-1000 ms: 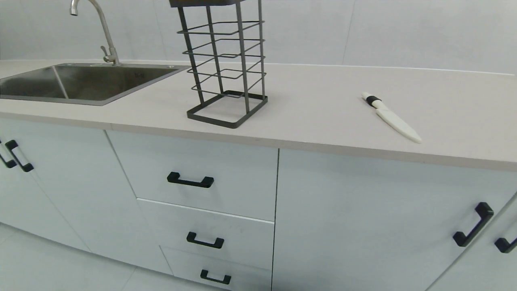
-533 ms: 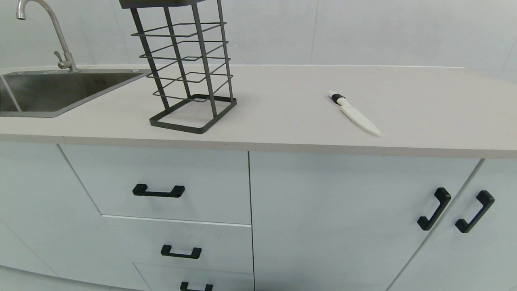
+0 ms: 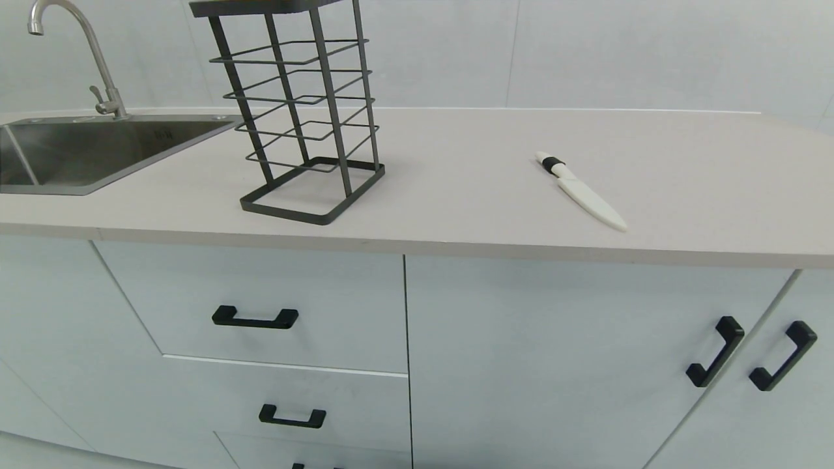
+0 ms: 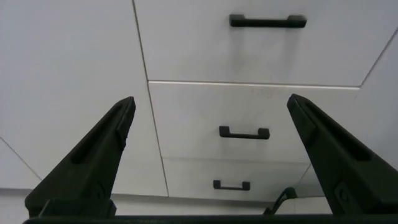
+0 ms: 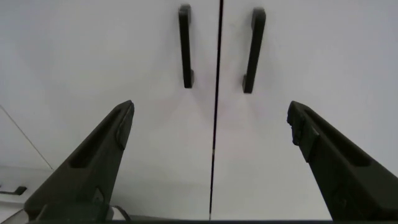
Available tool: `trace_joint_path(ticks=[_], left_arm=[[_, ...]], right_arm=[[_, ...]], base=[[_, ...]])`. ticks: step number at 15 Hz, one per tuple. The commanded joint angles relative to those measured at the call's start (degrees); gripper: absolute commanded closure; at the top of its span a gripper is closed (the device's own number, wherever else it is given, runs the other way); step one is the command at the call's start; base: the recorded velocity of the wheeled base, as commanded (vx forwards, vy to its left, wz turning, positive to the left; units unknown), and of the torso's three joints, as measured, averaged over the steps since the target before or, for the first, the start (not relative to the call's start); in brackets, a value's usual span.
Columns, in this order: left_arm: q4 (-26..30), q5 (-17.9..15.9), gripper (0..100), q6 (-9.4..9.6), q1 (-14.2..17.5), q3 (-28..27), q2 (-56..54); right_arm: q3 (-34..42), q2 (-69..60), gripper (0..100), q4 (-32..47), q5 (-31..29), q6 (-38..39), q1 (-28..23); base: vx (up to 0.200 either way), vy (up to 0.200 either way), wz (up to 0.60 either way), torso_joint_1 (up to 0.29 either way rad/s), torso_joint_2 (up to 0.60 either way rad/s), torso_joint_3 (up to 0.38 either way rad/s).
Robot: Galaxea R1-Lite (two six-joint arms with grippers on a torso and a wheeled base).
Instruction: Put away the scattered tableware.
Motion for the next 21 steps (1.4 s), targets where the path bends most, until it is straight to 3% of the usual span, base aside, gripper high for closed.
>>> trace_joint_path(ticks=[1, 4, 7, 12, 17, 21], left_arm=[[0.05, 0.01, 0, 0.07, 0.12, 0.0, 0.0], [0.05, 0.01, 0, -0.01, 0.12, 0.0, 0.0], [0.05, 0.01, 0, -0.19, 0.12, 0.0, 0.0], [0.05, 0.01, 0, -0.28, 0.12, 0.0, 0.0], [0.05, 0.01, 0, -0.28, 0.12, 0.0, 0.0], [0.05, 0.01, 0, -0.37, 0.12, 0.0, 0.0]], right_arm=[[0.01, 0.08, 0, -0.05, -0.01, -0.01, -0.01], [0.01, 0.08, 0, -0.05, -0.01, -0.01, -0.01], [0.01, 0.0, 0, 0.04, -0.01, -0.01, -0.01], [0.01, 0.08, 0, 0.04, -0.1, -0.01, -0.01], [0.01, 0.08, 0, -0.05, -0.01, -0.01, -0.01], [0.01, 0.08, 0, -0.05, -0.1, -0.01, -0.01]], base=[[0.0, 0.0, 0.0, 0.0, 0.0, 0.0], [0.0, 0.0, 0.0, 0.0, 0.0, 0.0], [0.0, 0.0, -0.6, 0.002, 0.0, 0.002], [0.0, 0.0, 0.0, 0.0, 0.0, 0.0], [0.0, 0.0, 0.0, 0.192, -0.11, -0.097], [0.0, 0.0, 0.0, 0.22, -0.6, -0.218]])
